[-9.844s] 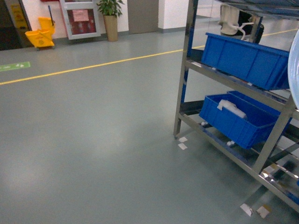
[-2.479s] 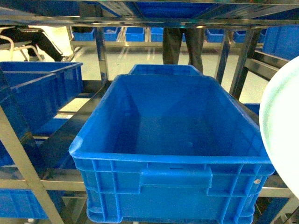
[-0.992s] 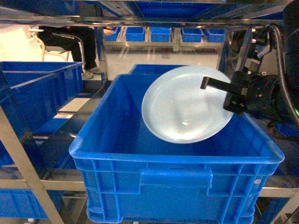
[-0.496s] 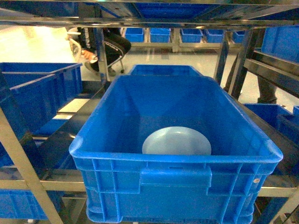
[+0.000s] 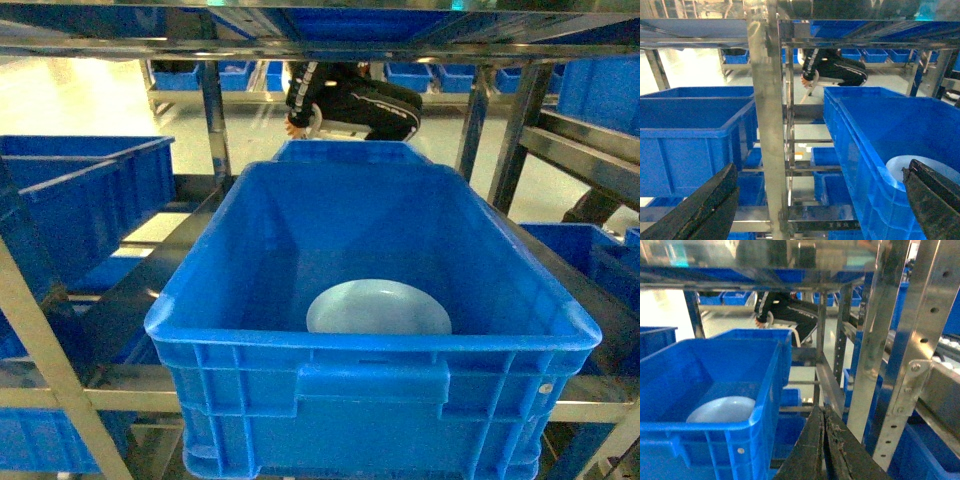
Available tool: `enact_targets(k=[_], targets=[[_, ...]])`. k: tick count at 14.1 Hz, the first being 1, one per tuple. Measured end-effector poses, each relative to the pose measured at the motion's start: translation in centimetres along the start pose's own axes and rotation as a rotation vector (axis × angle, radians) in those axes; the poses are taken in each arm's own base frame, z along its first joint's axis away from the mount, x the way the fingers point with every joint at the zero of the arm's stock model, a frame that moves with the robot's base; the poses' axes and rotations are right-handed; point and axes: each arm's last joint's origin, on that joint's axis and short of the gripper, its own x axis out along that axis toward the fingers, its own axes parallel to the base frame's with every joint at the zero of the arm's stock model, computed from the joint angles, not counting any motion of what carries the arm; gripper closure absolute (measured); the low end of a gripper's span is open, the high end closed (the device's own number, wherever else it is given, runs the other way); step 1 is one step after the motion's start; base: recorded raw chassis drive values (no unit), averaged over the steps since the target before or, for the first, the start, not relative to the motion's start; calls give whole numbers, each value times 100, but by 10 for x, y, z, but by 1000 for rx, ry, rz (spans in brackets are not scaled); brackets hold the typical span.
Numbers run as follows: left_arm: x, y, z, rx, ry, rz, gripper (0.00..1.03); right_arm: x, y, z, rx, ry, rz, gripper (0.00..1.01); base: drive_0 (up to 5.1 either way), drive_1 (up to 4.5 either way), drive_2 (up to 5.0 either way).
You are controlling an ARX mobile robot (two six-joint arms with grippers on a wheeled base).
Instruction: Place blue tray on left shelf second layer neatly
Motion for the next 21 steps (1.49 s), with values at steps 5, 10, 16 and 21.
enact_targets(k=[5, 10, 16, 21], targets=[[0, 0, 0, 0, 1, 0, 5, 0, 0, -1, 0, 4, 0, 99, 0, 0, 0], [0, 0, 0, 0, 1, 0, 5, 0, 0, -1, 0, 6, 0, 99, 0, 0, 0], [0, 0, 0, 0, 1, 0, 5, 0, 0, -1, 0, 6, 0, 88, 0, 0, 0], [0, 0, 0, 0, 1, 0, 5, 0, 0, -1, 0, 6, 0, 22, 0, 0, 0]])
